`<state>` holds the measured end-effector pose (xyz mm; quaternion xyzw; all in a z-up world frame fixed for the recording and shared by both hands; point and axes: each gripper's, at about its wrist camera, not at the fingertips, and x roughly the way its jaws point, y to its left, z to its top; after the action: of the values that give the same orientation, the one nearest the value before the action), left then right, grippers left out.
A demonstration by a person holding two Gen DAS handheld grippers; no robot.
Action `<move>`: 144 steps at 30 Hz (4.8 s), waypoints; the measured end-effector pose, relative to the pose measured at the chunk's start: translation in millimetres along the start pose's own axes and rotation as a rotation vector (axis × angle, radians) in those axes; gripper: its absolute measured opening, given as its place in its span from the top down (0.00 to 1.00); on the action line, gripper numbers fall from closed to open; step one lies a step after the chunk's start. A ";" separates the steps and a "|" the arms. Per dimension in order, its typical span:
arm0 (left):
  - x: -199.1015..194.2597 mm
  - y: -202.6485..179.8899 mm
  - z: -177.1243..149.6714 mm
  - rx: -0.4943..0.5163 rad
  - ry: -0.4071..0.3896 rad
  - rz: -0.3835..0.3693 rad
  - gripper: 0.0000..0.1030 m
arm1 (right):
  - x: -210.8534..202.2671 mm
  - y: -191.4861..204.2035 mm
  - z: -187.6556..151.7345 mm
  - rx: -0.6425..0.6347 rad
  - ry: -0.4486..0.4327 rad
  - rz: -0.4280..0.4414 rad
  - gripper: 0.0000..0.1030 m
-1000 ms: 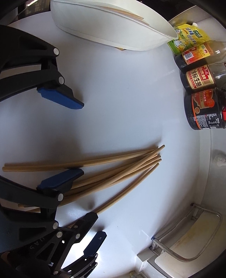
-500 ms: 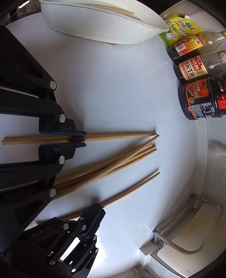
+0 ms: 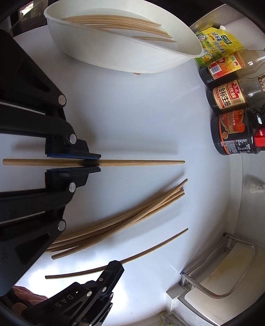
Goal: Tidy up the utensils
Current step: 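Close the left tool on a chopstick while the right tool grasps another, then lift both chopsticks and carry them over the white basin, then lower the chopsticks into the basin and open both tools, then move both open tools back from the basin to the remaining chopsticks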
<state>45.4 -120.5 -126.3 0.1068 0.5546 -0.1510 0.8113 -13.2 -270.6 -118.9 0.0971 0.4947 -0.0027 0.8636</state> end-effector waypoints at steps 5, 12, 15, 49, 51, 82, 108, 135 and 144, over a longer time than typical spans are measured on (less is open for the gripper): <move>-26.5 10.5 7.7 0.010 -0.044 -0.016 0.93 | -18.6 6.8 5.9 0.038 -0.026 0.014 0.94; -64.3 29.9 14.6 0.019 -0.100 -0.037 0.93 | -43.4 25.1 18.7 0.074 -0.070 0.045 0.94; -78.0 44.8 16.6 0.012 -0.129 -0.045 0.93 | -51.8 42.0 26.1 0.064 -0.088 0.057 0.94; -76.6 286.3 15.4 -0.209 -0.158 0.025 0.93 | 40.9 318.7 102.5 -0.236 0.043 0.264 0.94; -67.8 292.4 17.3 -0.214 -0.144 0.028 0.93 | 51.6 325.0 104.6 -0.238 0.064 0.259 0.94; -76.4 296.9 5.0 -0.262 -0.136 0.028 0.64 | 34.9 304.7 90.4 -0.186 0.058 0.224 0.84; -96.4 189.2 -10.5 -0.128 -0.143 -0.026 0.52 | -29.4 198.5 51.5 -0.034 -0.016 0.163 0.71; -73.2 54.8 4.4 -0.047 -0.094 -0.100 0.40 | -44.2 41.9 22.4 0.077 -0.014 0.019 0.56; -42.8 32.1 -4.8 -0.062 -0.052 -0.082 0.35 | -11.5 9.3 6.6 0.052 0.042 0.003 0.52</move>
<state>38.5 -83.6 -87.9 0.0549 0.5418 -0.1696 0.8214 -12.6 -263.6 -104.3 0.1202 0.5123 -0.0124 0.8503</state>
